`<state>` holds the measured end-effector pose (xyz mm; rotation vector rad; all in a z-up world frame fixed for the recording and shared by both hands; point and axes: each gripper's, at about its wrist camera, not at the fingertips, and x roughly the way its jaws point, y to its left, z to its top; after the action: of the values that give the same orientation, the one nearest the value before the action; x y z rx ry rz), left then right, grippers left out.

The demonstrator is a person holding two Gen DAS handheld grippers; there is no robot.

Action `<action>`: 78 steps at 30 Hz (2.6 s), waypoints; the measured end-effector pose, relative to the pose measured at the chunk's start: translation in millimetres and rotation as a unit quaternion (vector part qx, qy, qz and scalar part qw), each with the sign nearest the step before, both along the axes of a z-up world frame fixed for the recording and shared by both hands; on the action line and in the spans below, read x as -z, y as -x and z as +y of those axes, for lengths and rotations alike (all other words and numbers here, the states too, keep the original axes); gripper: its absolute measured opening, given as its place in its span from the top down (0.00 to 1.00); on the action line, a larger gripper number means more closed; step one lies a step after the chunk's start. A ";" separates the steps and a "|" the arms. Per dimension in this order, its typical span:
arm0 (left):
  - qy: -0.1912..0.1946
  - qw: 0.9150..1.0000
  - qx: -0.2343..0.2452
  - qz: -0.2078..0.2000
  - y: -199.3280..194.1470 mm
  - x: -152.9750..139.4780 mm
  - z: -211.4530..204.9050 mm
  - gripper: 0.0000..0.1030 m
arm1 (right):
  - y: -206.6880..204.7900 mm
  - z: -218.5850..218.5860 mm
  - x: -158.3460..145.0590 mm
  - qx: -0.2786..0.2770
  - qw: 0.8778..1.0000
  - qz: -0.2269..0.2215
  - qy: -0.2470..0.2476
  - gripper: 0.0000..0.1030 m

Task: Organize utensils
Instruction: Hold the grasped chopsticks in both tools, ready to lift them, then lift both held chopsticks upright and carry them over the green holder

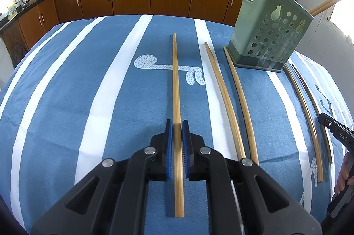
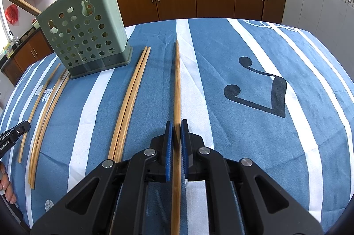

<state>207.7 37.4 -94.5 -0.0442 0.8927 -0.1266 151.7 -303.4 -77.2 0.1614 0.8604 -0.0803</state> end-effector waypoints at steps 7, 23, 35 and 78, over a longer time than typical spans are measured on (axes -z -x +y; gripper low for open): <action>-0.005 1.000 -0.002 -0.001 1.5 -0.2 -0.9 0.89 | 1.2 1.7 -0.4 0.001 1.000 0.001 0.008 0.91; -0.048 0.999 0.017 -0.014 26.6 1.2 -8.7 0.92 | 15.3 5.5 -0.4 -0.005 1.000 0.002 0.010 0.92; -0.005 0.998 0.017 -0.066 30.4 -51.8 1.6 0.92 | 32.6 -9.5 -53.0 0.014 0.996 -0.084 -0.011 0.93; 0.102 0.935 0.077 -0.330 51.5 -263.1 -50.5 0.93 | 36.6 16.7 -241.6 -0.037 0.919 -0.391 -0.040 0.93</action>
<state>156.2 -13.1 168.6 -0.1183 0.2043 -0.3584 115.1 -286.7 164.4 0.2152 0.0663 0.0902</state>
